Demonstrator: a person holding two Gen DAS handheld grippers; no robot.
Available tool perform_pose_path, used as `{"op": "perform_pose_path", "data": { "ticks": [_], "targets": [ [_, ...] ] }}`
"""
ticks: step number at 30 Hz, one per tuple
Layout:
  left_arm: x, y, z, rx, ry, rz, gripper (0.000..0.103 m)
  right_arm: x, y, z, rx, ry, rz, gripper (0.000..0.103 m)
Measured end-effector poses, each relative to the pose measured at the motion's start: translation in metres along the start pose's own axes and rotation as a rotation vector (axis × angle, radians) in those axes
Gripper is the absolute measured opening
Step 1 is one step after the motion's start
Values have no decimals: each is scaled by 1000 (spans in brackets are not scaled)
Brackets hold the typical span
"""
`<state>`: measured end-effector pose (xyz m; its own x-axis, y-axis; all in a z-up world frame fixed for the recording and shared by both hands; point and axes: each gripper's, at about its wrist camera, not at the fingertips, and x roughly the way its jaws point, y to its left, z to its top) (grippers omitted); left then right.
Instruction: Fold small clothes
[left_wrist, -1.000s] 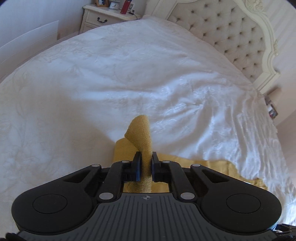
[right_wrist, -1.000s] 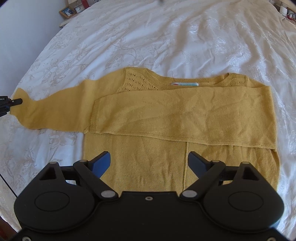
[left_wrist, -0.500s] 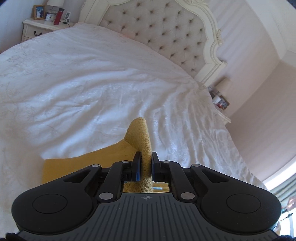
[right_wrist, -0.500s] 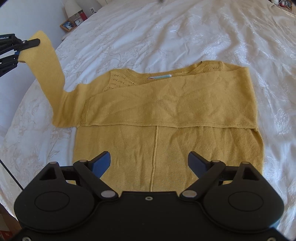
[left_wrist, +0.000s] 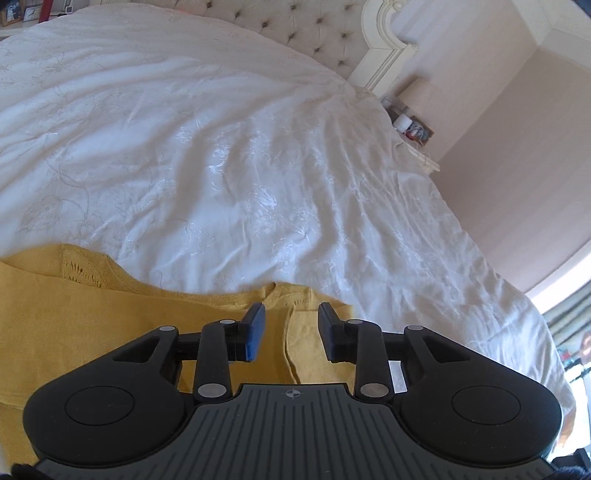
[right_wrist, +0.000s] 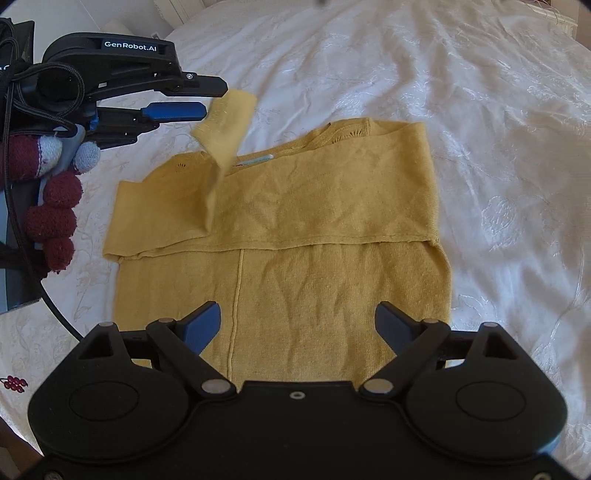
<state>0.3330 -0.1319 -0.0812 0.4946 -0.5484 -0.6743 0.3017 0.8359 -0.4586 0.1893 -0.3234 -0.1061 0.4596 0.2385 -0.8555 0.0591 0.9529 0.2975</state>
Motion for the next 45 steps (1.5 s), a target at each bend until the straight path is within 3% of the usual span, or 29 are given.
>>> {"op": "perform_pose_path", "data": {
  "ticks": [5, 9, 12, 14, 16, 20, 30, 39, 41, 42, 43, 45],
  "targets": [
    [-18, -4, -10, 86, -26, 33, 44, 6, 1, 8, 1, -5, -10, 92],
    [-32, 24, -28, 100, -27, 147, 45, 11, 5, 23, -29, -35, -7, 91],
    [-40, 57, -50, 96, 6, 274, 45, 22, 6, 37, -48, -46, 2, 89],
    [-43, 78, -62, 72, 33, 341, 45, 31, 5, 46, -48, -45, -4, 82],
    [-48, 104, -73, 6, 56, 404, 45, 43, 3, 55, -47, -30, -7, 66],
    [-53, 139, -86, -111, 68, 481, 45, 67, -3, 71, -52, 2, -10, 60],
    [-39, 178, -88, -224, 74, 546, 45, 96, -14, 90, -33, 29, 13, 60],
    [-30, 190, -90, -253, 107, 531, 48, 115, -22, 92, 38, 67, 18, 60],
    [-30, 190, -92, -252, 104, 526, 48, 118, -21, 92, 45, 71, 30, 46],
    [-30, 190, -91, -251, 104, 524, 48, 118, -19, 93, 44, 72, 28, 21],
    [-30, 190, -91, -251, 105, 523, 48, 116, -16, 95, 34, 68, 28, 12],
    [-30, 190, -91, -251, 108, 523, 48, 105, -10, 99, 12, 47, 69, 12]
  ]
}}
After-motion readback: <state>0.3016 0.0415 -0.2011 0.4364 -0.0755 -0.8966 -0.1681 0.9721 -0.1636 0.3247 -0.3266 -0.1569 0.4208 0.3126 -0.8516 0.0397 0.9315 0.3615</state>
